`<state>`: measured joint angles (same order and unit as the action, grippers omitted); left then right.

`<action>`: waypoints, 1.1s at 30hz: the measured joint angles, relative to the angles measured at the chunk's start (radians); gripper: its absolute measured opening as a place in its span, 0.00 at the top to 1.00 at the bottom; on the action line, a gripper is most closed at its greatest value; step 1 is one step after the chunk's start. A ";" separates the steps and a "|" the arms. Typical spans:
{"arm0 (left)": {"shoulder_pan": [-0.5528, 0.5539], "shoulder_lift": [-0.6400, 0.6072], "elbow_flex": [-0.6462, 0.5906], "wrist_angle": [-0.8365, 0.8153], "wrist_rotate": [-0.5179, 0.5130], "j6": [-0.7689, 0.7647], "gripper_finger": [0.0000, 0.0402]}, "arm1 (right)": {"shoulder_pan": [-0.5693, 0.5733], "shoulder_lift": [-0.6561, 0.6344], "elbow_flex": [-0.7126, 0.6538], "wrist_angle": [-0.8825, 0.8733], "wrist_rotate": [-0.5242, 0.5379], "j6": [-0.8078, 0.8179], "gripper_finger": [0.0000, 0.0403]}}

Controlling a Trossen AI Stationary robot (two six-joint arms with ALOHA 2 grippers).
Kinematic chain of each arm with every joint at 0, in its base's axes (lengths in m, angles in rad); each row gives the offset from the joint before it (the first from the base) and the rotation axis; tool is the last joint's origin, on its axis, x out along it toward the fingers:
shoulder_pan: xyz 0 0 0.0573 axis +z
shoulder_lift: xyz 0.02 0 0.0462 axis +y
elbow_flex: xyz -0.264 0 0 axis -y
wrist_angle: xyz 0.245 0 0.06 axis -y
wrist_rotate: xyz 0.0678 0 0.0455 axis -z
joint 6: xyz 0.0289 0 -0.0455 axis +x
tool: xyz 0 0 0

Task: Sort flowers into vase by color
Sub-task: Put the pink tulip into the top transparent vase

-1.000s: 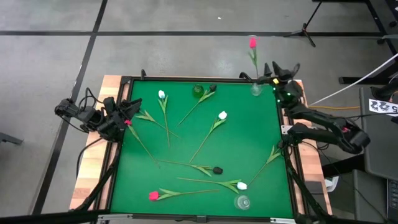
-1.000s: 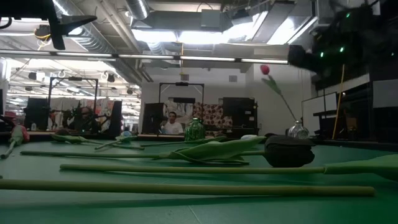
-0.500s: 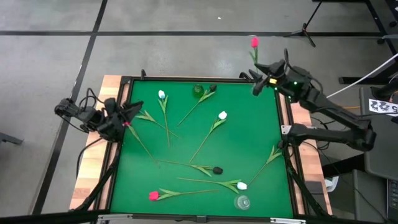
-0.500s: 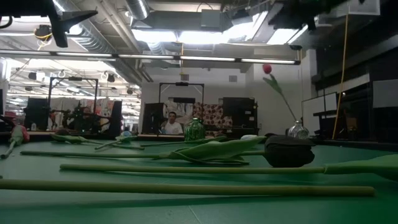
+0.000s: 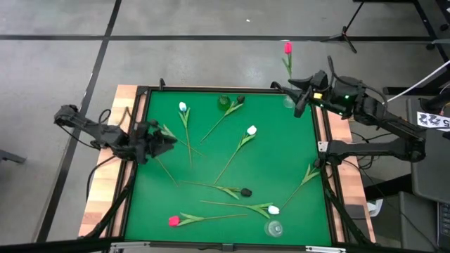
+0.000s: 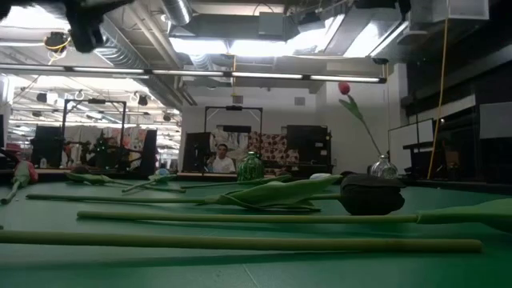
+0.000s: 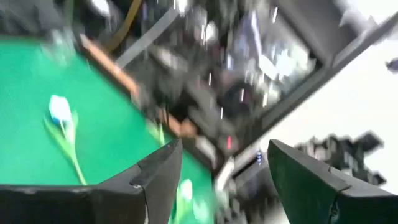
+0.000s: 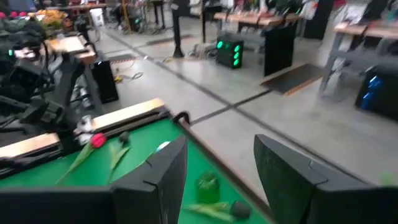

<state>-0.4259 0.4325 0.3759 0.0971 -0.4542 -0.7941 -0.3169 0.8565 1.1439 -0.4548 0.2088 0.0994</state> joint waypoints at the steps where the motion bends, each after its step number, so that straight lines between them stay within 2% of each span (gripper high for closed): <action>1: 0.000 0.032 0.043 -0.056 0.034 -0.015 0.42 | 0.009 0.001 0.000 -0.010 -0.001 0.009 0.54; 6: 0.000 0.165 0.226 -0.258 0.155 -0.057 0.42 | 0.054 0.035 0.000 -0.020 0.002 0.098 0.54; 11: 0.000 0.207 0.346 -0.274 0.245 -0.061 0.42 | 0.168 0.193 0.001 -0.005 -0.022 0.166 0.54; 14: 0.000 0.197 0.413 -0.275 0.248 -0.009 0.42 | 0.249 0.339 -0.002 0.060 -0.018 0.165 0.54; 17: 0.000 0.178 0.483 -0.277 0.235 0.066 0.42 | 0.314 0.478 0.001 0.235 -0.008 0.186 0.54; 20: 0.000 0.161 0.544 -0.318 0.177 0.149 0.42 | 0.354 0.623 0.017 0.402 -0.021 0.221 0.54; 23: 0.000 0.143 0.586 -0.394 0.126 0.175 0.42 | 0.380 0.750 0.105 0.451 -0.026 0.242 0.54; 28: 0.000 0.132 0.637 -0.609 0.111 0.131 0.42 | 0.408 0.924 0.290 0.452 -0.009 0.229 0.54; 33: 0.001 0.129 0.659 -0.699 0.101 0.123 0.42 | 0.414 1.103 0.489 0.453 0.001 0.240 0.54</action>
<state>-0.4248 0.5617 1.0351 -0.6024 -0.3527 -0.6715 0.0974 1.9591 1.6324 -0.0020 0.2100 0.3396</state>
